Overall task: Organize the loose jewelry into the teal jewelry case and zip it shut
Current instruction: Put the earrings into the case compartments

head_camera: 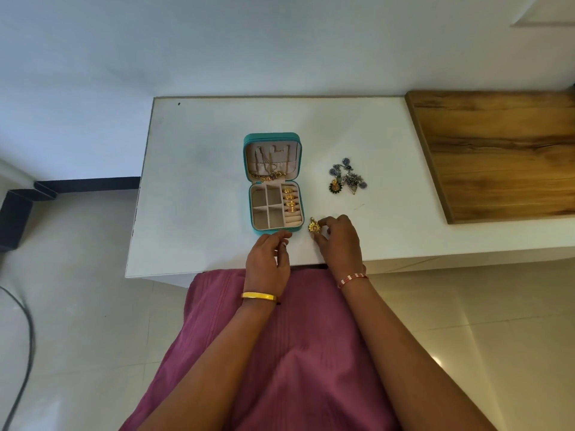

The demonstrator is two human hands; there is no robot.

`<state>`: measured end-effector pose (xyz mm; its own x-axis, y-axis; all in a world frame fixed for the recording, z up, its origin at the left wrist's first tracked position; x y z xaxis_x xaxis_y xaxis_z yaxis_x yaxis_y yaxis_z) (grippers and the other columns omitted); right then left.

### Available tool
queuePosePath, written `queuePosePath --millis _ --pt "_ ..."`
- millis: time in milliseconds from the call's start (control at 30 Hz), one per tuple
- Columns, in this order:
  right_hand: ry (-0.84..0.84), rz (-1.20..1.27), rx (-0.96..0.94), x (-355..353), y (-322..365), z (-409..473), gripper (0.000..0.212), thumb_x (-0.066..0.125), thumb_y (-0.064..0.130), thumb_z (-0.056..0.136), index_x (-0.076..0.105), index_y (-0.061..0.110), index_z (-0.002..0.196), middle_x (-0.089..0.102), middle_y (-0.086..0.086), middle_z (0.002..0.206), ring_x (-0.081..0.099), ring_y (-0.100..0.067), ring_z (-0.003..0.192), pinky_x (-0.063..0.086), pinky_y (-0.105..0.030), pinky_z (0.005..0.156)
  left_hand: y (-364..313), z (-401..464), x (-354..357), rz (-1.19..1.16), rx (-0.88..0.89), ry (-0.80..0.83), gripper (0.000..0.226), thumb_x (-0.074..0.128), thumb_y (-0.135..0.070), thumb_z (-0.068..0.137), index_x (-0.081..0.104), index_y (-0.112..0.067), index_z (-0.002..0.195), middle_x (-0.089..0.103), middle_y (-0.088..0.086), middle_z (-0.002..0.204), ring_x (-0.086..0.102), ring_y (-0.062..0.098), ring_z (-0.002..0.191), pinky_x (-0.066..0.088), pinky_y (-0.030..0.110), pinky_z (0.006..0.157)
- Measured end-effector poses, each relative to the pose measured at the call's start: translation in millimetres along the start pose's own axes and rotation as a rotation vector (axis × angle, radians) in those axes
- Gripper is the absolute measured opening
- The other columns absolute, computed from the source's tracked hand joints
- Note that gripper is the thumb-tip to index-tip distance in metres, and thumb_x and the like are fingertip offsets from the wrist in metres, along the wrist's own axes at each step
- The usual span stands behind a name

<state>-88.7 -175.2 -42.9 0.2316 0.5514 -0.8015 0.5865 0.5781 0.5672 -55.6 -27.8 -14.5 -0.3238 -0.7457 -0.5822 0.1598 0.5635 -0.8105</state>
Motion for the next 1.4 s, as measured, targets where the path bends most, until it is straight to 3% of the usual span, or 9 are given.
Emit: queuePosePath --millis 333,467,600,700,800,867,1033,1200,1400 --pt "-0.055 0.044 -0.097 -4.7 8.5 -7.5 0.014 0.056 0.008 0.087 0.065 -0.001 0.094 0.064 -0.018 0.094 0.057 -0.024 0.083 0.037 -0.023 0.068 2.4 0.3 3.5 -0.001 -0.021 0.029 0.026 0.049 -0.005 0.089 0.061 -0.005 0.112 0.064 0.014 0.111 0.060 0.022 0.098 0.042 0.020 0.084" --pt "-0.060 0.310 -0.023 -6.5 14.5 -19.0 0.004 0.060 0.007 0.082 0.064 0.004 0.081 0.064 -0.011 0.082 0.052 -0.013 0.071 0.037 -0.010 0.058 0.7 -0.1 2.6 -0.009 0.006 0.026 0.030 0.048 -0.003 0.088 0.058 -0.007 0.116 0.060 0.013 0.117 0.058 0.023 0.102 0.045 0.024 0.087" --pt "0.154 0.686 0.145 5.9 24.6 -37.6 0.022 0.054 0.004 0.085 0.056 0.018 0.068 0.059 -0.003 0.068 0.057 -0.017 0.063 0.049 -0.027 0.058 -3.5 -1.5 1.4 -0.028 0.065 0.052 0.036 0.048 0.002 0.087 0.054 -0.006 0.121 0.059 0.013 0.121 0.057 0.023 0.107 0.044 0.025 0.093" --pt "0.225 0.760 0.163 9.0 30.1 -45.0 0.020 0.050 0.008 0.090 0.055 0.017 0.073 0.060 -0.002 0.067 0.057 -0.011 0.056 0.047 -0.023 0.050 -3.0 -2.9 -0.5 -0.024 0.053 0.065 0.034 0.047 0.006 0.086 0.058 -0.006 0.116 0.063 0.013 0.113 0.058 0.020 0.099 0.040 0.018 0.086" --pt "0.188 0.792 0.109 7.8 31.2 -46.3 0.011 0.051 0.008 0.091 0.056 0.013 0.083 0.061 -0.001 0.068 0.057 -0.001 0.052 0.047 -0.015 0.048 -0.3 -1.0 -3.5 -0.051 0.008 0.032 0.029 0.049 0.003 0.086 0.062 -0.007 0.111 0.065 0.013 0.108 0.055 0.012 0.091 0.041 0.019 0.083" --pt "0.161 0.777 0.078 7.1 30.7 -45.7 0.006 0.057 0.007 0.087 0.059 0.013 0.087 0.062 0.001 0.069 0.058 0.000 0.054 0.048 -0.014 0.051 2.8 0.7 -4.1 -0.096 -0.051 0.010 0.028 0.051 0.001 0.086 0.062 -0.006 0.110 0.066 0.014 0.108 0.059 0.017 0.092 0.044 0.022 0.084" --pt "0.073 0.615 0.041 7.4 25.7 -42.1 0.011 0.065 0.010 0.082 0.068 0.014 0.092 0.067 0.002 0.078 0.059 0.000 0.061 0.053 -0.022 0.063 11.5 2.1 -3.5 -0.205 -0.204 0.046 0.024 0.053 -0.004 0.087 0.062 -0.007 0.109 0.069 0.014 0.098 0.062 0.015 0.076 0.050 0.023 0.077" --pt "0.109 0.690 0.081 7.8 24.4 -41.2 0.010 0.062 0.007 0.084 0.066 0.013 0.091 0.067 -0.005 0.080 0.060 0.000 0.057 0.052 -0.016 0.055 19.3 3.8 -1.0 -0.440 -0.336 0.119 0.019 0.054 -0.001 0.086 0.062 -0.006 0.102 0.067 0.012 0.087 0.064 0.009 0.063 0.055 0.015 0.061" --pt "0.172 0.803 0.114 4.6 26.4 -41.1 0.028 0.058 -0.004 0.083 0.064 0.007 0.108 0.065 -0.006 0.086 0.061 -0.008 0.067 0.053 -0.014 0.057 19.2 1.5 0.1 -0.546 -0.387 0.137 0.021 0.053 0.002 0.085 0.062 -0.007 0.101 0.067 0.010 0.082 0.066 0.004 0.058 0.056 0.016 0.060"
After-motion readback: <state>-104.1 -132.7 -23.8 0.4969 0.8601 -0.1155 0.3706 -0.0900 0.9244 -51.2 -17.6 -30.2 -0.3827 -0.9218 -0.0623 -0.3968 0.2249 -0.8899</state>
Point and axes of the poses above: each hand's wrist, its own z-axis towards the middle knuckle, its own x-axis out of the palm, y = z × x, the point moved 5 cm from there along z, towards the middle knuckle
